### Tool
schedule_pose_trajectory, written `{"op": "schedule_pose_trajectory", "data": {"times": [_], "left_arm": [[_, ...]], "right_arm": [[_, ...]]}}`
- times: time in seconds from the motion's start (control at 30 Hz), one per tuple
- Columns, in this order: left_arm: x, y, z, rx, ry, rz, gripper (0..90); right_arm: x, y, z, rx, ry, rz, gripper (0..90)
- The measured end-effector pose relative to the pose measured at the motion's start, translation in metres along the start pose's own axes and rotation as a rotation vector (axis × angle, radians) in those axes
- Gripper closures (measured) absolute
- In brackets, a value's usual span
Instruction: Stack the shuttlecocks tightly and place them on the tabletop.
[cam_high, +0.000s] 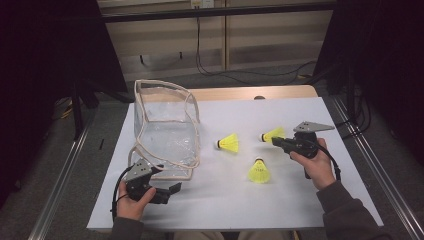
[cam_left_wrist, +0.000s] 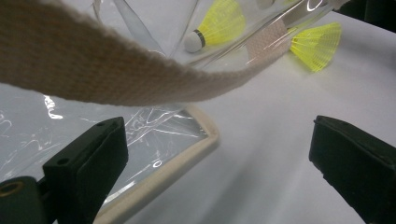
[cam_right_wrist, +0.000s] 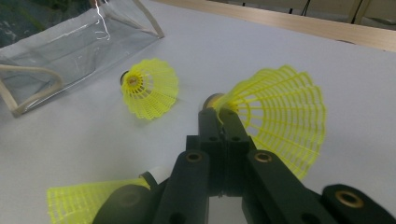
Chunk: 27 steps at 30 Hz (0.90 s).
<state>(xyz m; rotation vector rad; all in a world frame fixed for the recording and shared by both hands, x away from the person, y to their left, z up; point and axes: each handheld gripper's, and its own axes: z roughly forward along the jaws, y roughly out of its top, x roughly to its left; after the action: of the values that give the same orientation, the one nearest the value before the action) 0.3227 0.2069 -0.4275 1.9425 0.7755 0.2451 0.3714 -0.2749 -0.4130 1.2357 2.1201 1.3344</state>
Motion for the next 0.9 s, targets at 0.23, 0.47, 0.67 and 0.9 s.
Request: {"op": "schedule_pose_trajectory", "data": {"times": [0.23, 0.47, 0.67, 0.9], "left_arm": [[0.0, 0.0, 0.0, -0.008, -0.001, -0.002, 4.6], [0.0, 0.0, 0.0, -0.008, -0.001, -0.004, 4.6], [0.0, 0.0, 0.0, -0.009, -0.002, -0.005, 4.6], [0.0, 0.0, 0.0, -0.008, -0.003, -0.004, 4.6]], "right_arm": [[0.006, 0.006, 0.006, -0.003, 0.014, -0.011, 89.8], [0.009, 0.008, 0.01, -0.005, 0.025, -0.014, 89.8], [0.012, 0.01, 0.014, -0.006, 0.039, -0.013, 89.8], [0.016, 0.011, 0.018, -0.004, 0.053, -0.019, 89.8]]}}
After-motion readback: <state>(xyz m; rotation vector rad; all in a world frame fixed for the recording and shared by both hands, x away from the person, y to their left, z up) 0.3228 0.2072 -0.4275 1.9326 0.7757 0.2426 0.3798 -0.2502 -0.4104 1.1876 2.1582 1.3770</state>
